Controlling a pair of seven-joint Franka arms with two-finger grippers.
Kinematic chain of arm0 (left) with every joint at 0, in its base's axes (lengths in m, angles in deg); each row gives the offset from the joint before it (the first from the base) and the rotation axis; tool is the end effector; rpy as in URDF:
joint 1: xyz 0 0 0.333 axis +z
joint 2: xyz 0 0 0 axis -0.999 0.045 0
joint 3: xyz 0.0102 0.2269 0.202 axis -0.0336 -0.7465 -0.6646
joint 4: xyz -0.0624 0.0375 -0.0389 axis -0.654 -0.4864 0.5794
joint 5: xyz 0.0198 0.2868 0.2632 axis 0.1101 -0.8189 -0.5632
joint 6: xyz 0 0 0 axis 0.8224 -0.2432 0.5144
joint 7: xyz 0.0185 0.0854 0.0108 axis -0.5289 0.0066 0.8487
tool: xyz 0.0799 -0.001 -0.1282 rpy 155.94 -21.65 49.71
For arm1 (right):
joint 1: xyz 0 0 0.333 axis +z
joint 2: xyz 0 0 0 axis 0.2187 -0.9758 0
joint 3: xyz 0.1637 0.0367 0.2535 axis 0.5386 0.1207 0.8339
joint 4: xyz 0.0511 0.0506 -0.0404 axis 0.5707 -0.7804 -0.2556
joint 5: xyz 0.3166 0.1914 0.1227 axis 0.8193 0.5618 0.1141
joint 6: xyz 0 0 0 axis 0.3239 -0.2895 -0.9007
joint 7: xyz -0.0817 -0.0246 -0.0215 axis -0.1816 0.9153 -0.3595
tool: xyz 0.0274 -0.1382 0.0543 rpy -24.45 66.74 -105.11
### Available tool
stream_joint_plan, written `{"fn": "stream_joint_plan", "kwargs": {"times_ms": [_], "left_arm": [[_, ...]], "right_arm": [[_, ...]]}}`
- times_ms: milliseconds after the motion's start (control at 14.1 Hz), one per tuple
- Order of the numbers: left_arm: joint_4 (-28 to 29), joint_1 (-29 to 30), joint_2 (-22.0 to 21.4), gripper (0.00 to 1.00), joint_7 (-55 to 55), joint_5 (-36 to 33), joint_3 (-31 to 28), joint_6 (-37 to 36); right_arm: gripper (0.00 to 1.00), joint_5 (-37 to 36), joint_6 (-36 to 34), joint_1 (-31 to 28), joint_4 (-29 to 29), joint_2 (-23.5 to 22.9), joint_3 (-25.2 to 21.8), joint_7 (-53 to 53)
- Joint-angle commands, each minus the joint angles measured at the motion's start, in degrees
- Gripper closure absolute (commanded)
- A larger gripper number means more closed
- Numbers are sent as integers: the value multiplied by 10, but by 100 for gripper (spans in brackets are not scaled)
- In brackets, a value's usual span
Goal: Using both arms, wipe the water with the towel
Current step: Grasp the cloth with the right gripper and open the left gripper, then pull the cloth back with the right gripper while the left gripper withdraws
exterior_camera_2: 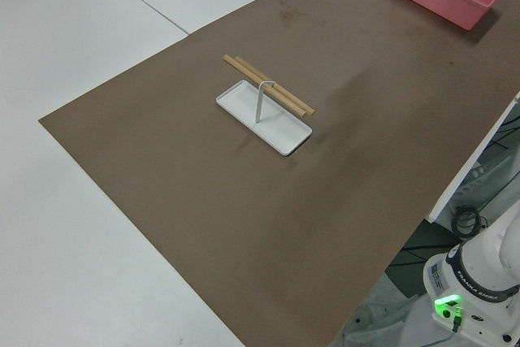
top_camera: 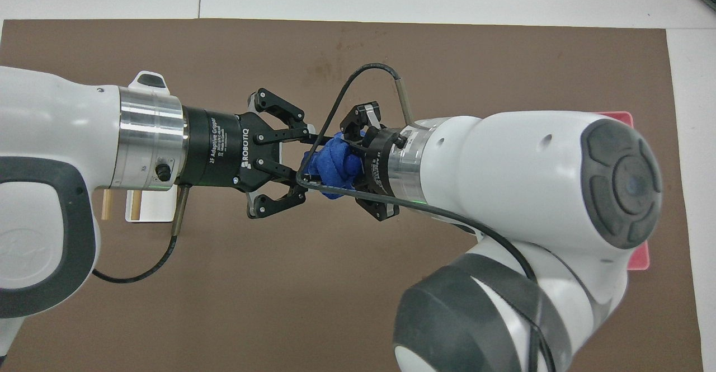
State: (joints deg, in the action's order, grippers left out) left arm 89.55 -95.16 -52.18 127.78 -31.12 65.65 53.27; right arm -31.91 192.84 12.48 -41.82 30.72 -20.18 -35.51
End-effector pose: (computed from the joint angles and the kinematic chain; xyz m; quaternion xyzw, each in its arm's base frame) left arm 0.4981 -0.3055 0.5935 0.6517 0.6238 -0.3064 0.3039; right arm 0.5169 0.3582 0.5684 -0.7709 0.5824 0.0561 0.2518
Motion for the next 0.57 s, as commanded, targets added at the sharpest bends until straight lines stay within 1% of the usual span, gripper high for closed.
{"fn": "stream_joint_plan", "kwargs": {"times_ms": [0, 71, 142, 285, 427, 498], "left_arm": [[-5, -5, -9, 0, -2, -94, -3, 5], [-11, -5, -6, 0, -2, -154, -1, 6], [-11, -5, -5, 0, -2, -192, -1, 20], [-6, 5, -4, 0, -13, -206, -9, 39], [-6, 38, -3, 0, -122, -208, -11, 40], [-4, 45, -4, 0, -181, -209, -13, 40]], "right_arm": [[100, 2, 2, 0, -21, 9, 1, 17], [100, 1, 2, 6, -33, 16, 1, 27], [100, -5, 10, 21, -56, 28, 1, 39], [100, -7, 21, 24, -99, 48, 1, 58], [100, -6, 53, 31, -164, 80, 1, 119], [100, -6, 58, 44, -191, 89, 1, 145]]}}
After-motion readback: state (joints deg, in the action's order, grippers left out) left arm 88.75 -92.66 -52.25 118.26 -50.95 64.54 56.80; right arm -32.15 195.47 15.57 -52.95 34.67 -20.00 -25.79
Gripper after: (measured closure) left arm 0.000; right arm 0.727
